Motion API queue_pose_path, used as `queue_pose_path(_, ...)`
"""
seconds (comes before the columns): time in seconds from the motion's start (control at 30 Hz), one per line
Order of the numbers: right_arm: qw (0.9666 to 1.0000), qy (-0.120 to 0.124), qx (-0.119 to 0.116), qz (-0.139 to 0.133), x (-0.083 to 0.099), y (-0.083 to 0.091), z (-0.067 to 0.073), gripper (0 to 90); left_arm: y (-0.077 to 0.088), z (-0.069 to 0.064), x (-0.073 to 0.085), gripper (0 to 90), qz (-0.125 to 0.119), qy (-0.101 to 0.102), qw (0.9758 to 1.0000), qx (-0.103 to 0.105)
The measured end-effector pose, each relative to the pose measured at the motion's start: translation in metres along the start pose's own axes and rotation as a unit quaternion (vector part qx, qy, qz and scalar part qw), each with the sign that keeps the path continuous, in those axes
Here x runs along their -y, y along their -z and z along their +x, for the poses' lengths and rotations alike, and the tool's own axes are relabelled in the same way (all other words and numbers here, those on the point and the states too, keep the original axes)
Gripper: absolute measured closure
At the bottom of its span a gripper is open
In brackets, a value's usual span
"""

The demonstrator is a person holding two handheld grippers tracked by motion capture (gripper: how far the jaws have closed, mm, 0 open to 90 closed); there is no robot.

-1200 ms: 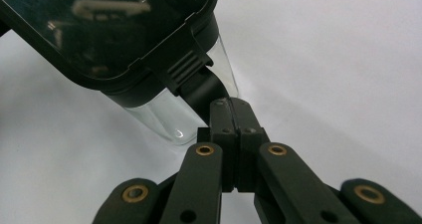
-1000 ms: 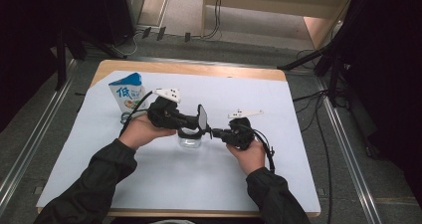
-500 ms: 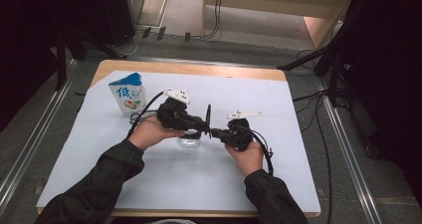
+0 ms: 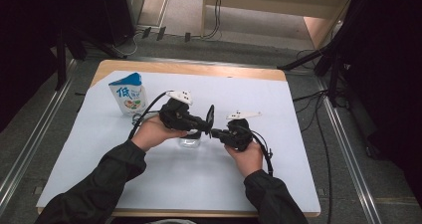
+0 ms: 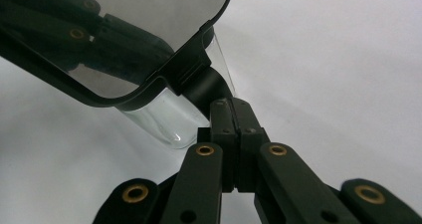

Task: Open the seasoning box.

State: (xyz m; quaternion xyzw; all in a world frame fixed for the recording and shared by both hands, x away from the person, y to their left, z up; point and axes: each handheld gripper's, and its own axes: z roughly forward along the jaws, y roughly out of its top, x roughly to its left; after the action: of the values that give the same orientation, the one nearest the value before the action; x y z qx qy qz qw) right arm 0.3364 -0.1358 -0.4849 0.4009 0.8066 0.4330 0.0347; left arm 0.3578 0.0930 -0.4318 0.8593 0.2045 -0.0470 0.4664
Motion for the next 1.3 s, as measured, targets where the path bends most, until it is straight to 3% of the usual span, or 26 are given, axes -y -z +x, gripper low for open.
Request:
queue_pose_path(0.3, 0.9999, 0.012, 0.011, -0.001, 0.000, 0.000, 0.003, 90.0, -0.002, 0.001, -0.001, 86.0, 0.002, 0.002, 1.0000, 0.001)
queue_pose_path(0.57, 1.0000, 0.007, 0.003, -0.004, 0.000, 0.000, 0.000, 90.0, 0.001, 0.002, 0.000, 83.9, 0.006, 0.009, 0.9999, -0.005)
queue_pose_path(0.73, 0.9999, 0.013, 0.002, -0.007, -0.001, 0.002, -0.002, 86.7, 0.014, 0.004, 0.002, 79.6, 0.012, 0.024, 0.9996, -0.008)
queue_pose_path(0.93, 0.9997, 0.020, -0.008, -0.012, -0.003, 0.007, -0.002, 77.1, 0.030, 0.007, 0.010, 66.7, 0.016, 0.038, 0.9990, -0.018)
queue_pose_path(1.13, 0.9995, 0.025, -0.009, -0.018, -0.003, 0.018, -0.004, 70.0, 0.049, 0.006, 0.021, 60.2, -0.007, 0.044, 0.9982, -0.040)
queue_pose_path(1.3, 0.9993, 0.020, -0.021, -0.023, -0.003, 0.026, -0.009, 65.6, 0.068, 0.006, 0.030, 60.5, -0.023, 0.049, 0.9970, -0.055)
